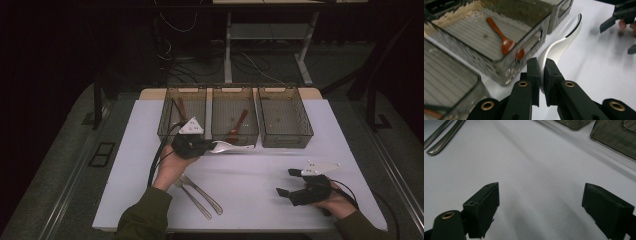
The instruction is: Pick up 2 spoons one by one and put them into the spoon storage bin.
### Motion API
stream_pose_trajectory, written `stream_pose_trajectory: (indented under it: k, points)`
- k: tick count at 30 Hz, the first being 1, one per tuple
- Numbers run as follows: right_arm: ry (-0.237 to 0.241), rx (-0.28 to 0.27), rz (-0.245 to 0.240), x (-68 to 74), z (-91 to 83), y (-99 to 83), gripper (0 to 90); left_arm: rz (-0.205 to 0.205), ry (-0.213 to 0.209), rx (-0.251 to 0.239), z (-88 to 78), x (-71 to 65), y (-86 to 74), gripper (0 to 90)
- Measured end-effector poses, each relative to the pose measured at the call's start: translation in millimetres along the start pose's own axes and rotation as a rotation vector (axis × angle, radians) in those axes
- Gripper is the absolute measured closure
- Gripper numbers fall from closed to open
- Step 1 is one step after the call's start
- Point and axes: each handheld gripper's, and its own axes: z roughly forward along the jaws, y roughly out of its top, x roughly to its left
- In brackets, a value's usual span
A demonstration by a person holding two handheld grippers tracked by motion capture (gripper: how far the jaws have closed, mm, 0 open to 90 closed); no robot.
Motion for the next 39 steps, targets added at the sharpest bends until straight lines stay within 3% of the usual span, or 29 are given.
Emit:
stream_pose_trajectory:
  k: [14, 20, 31, 32, 39]
  points:
    - [0.005, 0.007, 0.015, 0.2, -1.8, -0.3, 14.3, 0.051, 0.041, 0.003, 16.3, 14.4, 35.4, 83.2]
    - [0.005, 0.006, 0.015, 0.0, -2.0, -0.3, 14.3, 0.047, 0.065, 0.023, 23.2, 24.6, 45.1, 83.2]
    - [0.005, 0.005, 0.017, -0.3, -2.5, -0.4, 14.3, 0.034, 0.096, 0.085, 42.4, 43.1, 46.2, 83.0]
    - [0.004, 0.005, 0.018, -0.3, -2.5, -0.4, 14.3, 0.014, 0.098, 0.092, 43.8, 43.2, 45.0, 83.0]
    - [0.003, 0.004, 0.016, -0.5, -2.7, -0.4, 14.3, 0.002, 0.097, 0.131, 52.1, 47.3, 40.8, 82.5]
